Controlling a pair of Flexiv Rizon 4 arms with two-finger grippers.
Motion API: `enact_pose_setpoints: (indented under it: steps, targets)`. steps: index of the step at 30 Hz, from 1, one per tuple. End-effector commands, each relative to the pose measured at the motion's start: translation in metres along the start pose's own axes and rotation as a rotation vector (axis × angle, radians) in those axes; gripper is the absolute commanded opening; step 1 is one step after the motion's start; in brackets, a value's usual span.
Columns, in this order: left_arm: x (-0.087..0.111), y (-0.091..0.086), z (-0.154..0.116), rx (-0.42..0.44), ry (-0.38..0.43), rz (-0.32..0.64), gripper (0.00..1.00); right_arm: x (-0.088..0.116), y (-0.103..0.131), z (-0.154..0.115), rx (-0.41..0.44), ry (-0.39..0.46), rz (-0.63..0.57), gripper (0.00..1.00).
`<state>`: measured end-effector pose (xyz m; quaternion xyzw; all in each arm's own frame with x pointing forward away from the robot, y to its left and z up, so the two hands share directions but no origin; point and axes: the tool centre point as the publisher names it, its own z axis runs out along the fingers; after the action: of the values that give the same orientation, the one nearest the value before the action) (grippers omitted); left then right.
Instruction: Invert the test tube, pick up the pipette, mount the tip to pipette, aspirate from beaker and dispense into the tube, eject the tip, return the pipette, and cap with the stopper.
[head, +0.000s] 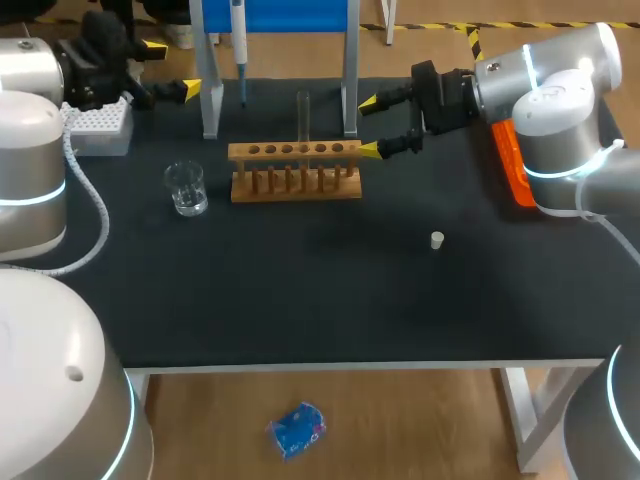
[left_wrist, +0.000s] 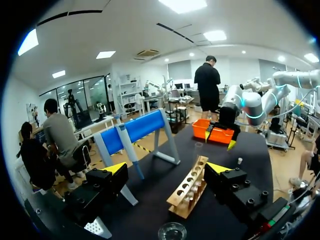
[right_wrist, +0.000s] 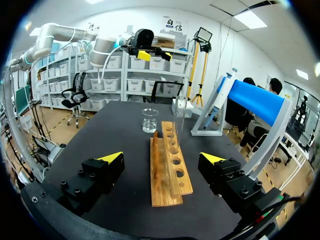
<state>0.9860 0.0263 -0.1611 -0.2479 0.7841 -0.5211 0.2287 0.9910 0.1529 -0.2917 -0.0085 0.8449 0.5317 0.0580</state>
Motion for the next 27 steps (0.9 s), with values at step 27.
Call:
enact_pose_setpoints:
  steps: [27]
  targets:
    - [-0.130, 0.060, -0.051, -0.016, -0.239, -0.035, 1.00, 0.000, -0.001, 0.000, -0.001, 0.000, -0.001, 1.00]
